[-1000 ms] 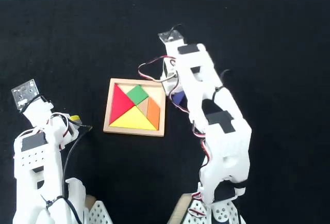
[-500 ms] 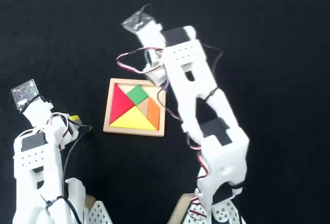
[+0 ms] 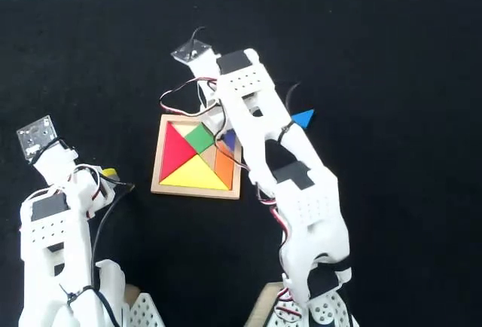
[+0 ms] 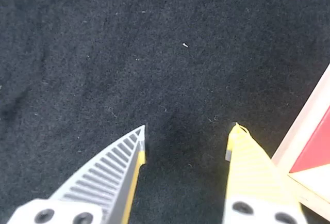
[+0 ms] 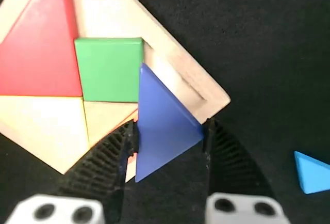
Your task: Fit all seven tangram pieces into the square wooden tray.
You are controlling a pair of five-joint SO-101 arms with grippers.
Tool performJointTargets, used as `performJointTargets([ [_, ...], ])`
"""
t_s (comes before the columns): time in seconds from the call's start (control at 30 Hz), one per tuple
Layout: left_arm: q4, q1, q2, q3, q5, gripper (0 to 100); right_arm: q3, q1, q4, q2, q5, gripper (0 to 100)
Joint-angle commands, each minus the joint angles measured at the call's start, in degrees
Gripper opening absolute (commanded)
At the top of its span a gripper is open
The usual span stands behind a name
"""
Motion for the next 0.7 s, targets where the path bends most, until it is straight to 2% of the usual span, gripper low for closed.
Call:
performJointTargets([
  [0.0, -0.7, -0.2, -0.9, -0.3, 0.2, 26, -3.1, -0.6, 0.5, -0.8, -0.5, 14.2],
  [0.13, -0.7, -0.2, -0.9, -0.3, 0.2, 26, -3.5, -0.9, 0.6, -0.7, -3.5, 15.2],
  [0.3, -0.7, -0.2, -0.9, -0.3, 0.2, 26, -3.2, -0.9, 0.7, -0.7, -4.6, 26.7],
  [0.53, -0.7, -0.2, -1.0, -0.3, 0.2, 26, -3.4, -1.0, 0.8, -0.9, -4.2, 27.0],
  [0.67, -0.7, -0.2, -1.0, -0.3, 0.2, 26, -8.0, 2.2, 4.1, -2.4, -2.6, 26.1],
])
